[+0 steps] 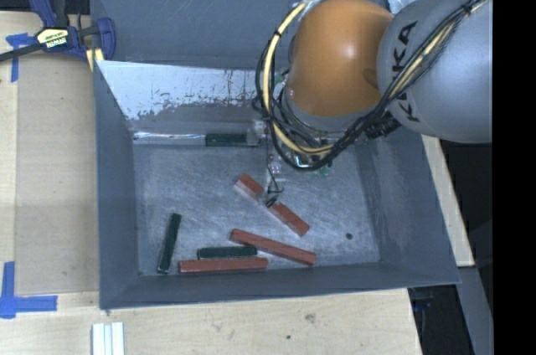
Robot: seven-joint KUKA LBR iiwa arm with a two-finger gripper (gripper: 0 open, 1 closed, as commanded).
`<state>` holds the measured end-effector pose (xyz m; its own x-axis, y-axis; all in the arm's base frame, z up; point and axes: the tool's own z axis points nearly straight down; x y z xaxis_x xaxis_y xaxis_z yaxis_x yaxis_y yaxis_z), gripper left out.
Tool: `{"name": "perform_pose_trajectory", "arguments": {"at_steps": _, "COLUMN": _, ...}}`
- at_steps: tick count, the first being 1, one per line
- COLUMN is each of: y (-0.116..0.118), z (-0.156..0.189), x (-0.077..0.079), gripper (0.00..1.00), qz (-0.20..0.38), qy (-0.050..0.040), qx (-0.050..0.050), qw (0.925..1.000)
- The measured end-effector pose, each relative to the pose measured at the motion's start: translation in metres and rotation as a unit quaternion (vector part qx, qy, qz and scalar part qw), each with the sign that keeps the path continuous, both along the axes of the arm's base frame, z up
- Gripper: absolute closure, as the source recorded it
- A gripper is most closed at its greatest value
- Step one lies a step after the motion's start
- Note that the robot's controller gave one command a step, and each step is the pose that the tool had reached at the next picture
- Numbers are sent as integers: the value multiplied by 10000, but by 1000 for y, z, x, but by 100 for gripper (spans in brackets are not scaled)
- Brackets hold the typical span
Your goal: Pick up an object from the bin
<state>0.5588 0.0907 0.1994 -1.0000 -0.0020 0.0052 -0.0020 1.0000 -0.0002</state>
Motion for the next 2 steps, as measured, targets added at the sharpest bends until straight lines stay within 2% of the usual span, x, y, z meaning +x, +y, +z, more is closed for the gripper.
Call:
{"name": "perform_pose_trajectory", "arguments": {"at_steps": 1, "y": -53, "z": -133, "x": 21, "gripper": 0, "qz": -851, "qy": -10, "qx": -7, "qw": 9964}}
{"name": "perform_pose_trajectory", "arguments": {"at_steps": 2, "y": -27, "z": -98, "x": -10, "gripper": 0, "qz": -1591, "qy": -26, "qx": 3, "qw": 9873}}
